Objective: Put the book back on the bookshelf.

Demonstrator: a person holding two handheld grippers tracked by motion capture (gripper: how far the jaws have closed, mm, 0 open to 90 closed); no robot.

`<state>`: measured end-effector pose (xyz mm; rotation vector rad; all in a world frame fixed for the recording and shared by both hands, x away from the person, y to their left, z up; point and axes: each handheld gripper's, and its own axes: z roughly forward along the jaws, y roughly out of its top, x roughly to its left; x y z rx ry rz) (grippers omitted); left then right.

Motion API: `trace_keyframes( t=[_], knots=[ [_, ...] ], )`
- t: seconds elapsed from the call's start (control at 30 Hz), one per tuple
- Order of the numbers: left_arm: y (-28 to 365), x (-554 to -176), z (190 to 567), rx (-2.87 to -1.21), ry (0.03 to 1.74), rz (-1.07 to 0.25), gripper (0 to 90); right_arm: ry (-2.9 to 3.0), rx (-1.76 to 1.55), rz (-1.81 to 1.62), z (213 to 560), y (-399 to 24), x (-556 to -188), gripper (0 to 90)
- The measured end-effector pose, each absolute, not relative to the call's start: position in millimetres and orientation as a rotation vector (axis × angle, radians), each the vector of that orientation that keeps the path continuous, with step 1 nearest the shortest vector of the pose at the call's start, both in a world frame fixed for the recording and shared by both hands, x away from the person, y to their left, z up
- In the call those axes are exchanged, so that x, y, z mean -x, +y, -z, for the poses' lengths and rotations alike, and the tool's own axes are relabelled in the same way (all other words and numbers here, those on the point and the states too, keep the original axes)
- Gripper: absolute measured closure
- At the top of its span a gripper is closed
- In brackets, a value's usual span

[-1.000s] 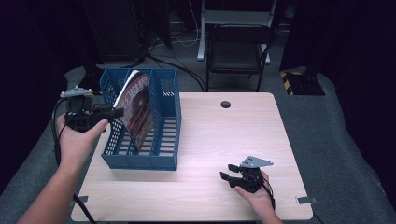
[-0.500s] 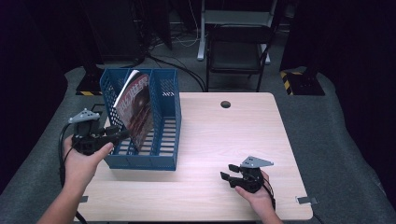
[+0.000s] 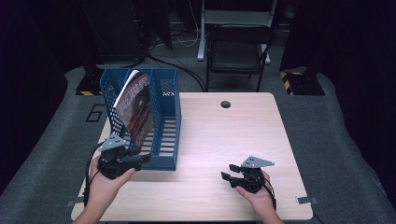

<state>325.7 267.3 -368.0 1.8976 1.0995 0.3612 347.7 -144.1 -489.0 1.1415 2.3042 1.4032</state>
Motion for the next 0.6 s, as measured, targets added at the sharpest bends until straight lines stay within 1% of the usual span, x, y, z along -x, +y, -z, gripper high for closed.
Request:
trace_keyframes(
  t=[0.2, 0.47, 0.6],
  knots=[
    [252.4, -322.2, 389.3, -1.963, 1.077, -0.339, 47.1, 2.294, -1.140, -1.403, 488.9, -144.3, -347.6, 48.3],
    [237.7, -315.5, 415.2, -1.989, 1.053, -0.314, 47.0, 2.302, -1.138, -1.405, 488.5, -145.0, -347.0, 48.3],
    [230.5, -315.1, 430.1, -2.001, 1.031, -0.273, 46.5, 2.300, -1.135, -1.400, 488.6, -145.6, -347.6, 48.3]
  ],
)
